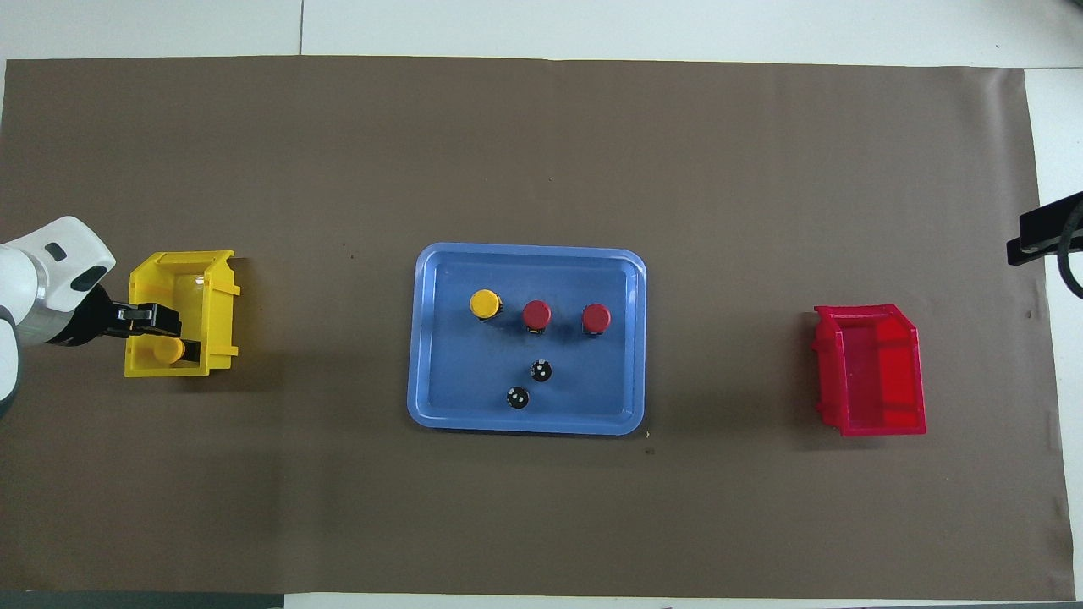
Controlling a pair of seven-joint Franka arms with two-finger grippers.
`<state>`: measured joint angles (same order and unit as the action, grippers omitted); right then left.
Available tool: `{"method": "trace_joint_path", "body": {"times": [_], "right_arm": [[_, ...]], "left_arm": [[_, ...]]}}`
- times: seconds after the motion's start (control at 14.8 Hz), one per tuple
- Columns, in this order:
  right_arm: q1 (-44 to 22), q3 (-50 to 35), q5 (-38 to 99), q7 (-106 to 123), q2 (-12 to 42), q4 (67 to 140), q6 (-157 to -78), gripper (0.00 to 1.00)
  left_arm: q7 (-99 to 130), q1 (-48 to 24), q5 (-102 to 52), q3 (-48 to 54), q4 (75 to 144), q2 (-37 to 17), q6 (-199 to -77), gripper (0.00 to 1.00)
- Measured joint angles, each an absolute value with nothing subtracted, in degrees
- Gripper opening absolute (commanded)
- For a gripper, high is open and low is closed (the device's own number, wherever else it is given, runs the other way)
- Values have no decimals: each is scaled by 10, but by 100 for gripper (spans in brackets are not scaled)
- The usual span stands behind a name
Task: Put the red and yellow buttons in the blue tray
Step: 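Grasp the second yellow button with the left gripper and lift it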
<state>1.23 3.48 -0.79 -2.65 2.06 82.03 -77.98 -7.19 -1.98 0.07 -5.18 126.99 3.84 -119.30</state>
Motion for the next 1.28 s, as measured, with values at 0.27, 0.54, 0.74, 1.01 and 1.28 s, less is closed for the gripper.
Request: {"method": "trace_joint_path", "body": {"times": [0.27, 0.54, 0.74, 1.01, 1.28], "right_arm": [[11, 32, -8, -26, 11, 834, -769, 100], [11, 35, -8, -25, 8, 841, -768, 100], [11, 40, -8, -15, 7, 844, -767, 100], [11, 39, -8, -15, 7, 847, -768, 100], [10, 38, -8, -14, 7, 851, -768, 100]], "left_arm": [[-60, -16, 1, -52, 1297, 36, -1239, 65], [-56, -16, 1, -50, 1303, 29, -1247, 62], [-56, -15, 1, -50, 1307, 28, -1247, 59], [-54, -14, 1, -50, 1312, 28, -1248, 42], [-53, -14, 1, -50, 1313, 28, -1248, 4]]}}
